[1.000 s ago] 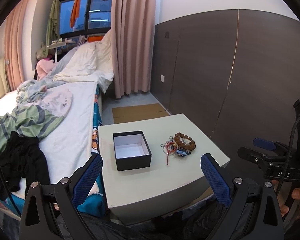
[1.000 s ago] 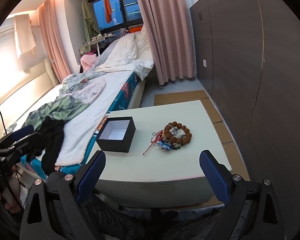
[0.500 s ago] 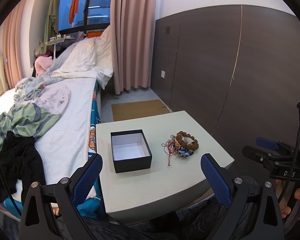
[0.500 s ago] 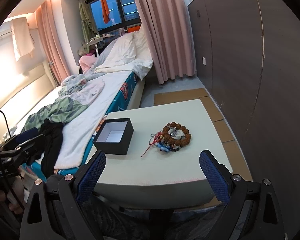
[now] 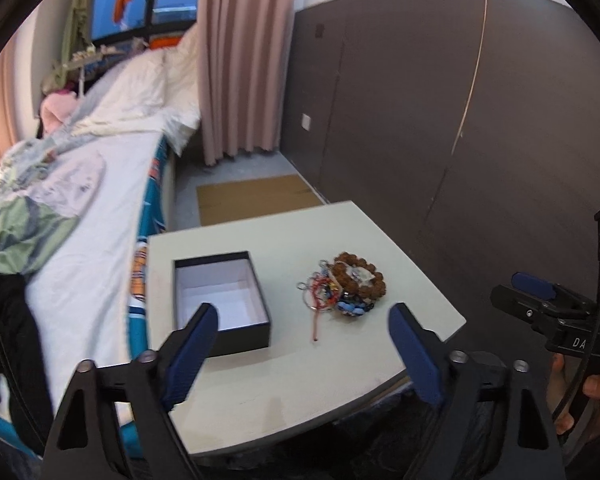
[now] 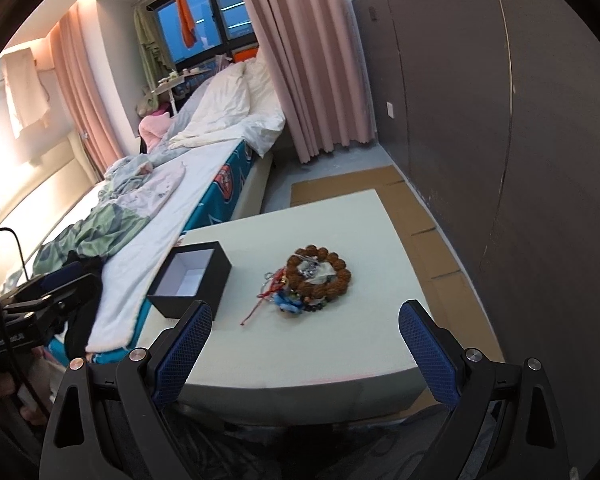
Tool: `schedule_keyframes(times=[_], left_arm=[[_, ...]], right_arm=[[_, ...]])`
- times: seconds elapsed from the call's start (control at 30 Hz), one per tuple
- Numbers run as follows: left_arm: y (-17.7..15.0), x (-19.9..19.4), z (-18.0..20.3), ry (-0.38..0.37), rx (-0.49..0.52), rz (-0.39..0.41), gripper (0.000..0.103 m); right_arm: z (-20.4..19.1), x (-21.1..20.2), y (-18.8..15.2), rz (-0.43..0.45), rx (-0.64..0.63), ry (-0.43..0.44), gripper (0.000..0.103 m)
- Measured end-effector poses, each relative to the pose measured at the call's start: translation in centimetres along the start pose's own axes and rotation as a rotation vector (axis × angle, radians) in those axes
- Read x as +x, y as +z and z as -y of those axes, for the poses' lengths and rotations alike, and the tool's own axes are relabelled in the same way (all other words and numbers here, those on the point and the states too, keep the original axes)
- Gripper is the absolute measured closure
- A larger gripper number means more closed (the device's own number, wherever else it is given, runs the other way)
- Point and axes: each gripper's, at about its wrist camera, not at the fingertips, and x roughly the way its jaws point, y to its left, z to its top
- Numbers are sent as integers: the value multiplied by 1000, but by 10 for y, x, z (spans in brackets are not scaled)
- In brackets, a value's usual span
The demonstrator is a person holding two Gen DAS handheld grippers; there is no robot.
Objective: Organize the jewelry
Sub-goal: 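Reach the left gripper into the jewelry pile and grasp the silver chain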
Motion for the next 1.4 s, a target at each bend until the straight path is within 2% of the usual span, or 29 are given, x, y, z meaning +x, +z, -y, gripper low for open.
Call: schedule_keyframes(times=[0.1, 0.17, 0.3, 0.5, 0.7, 0.87, 0.9, 1.17, 1.4], left_arm=[[6, 20, 7, -17, 20, -26, 24], [10, 32, 11, -26, 30, -45, 29], [18, 59, 16, -58, 37, -94, 46], [30, 94, 27, -94, 68, -146, 62], [38, 131, 44, -141, 111, -205, 73], [43, 156, 56, -148, 143, -235, 79], [44, 161, 59, -147, 148, -243, 83], [44, 196, 72, -154, 173, -297, 86], [35, 224, 68, -93, 162, -355, 86]], right_arm=[[13, 10, 1, -9, 30, 9, 8], [23, 21, 2, -25, 59, 17, 8], [38, 37, 3, -40, 97, 30, 8], [58, 60, 5, -66, 139, 48, 13], [74, 69, 4, -68, 179, 41, 14], [91, 71, 5, -65, 202, 25, 14], [93, 72, 5, -67, 209, 24, 14], [111, 72, 2, -71, 233, 10, 14], [122, 71, -2, -75, 260, 1, 14]])
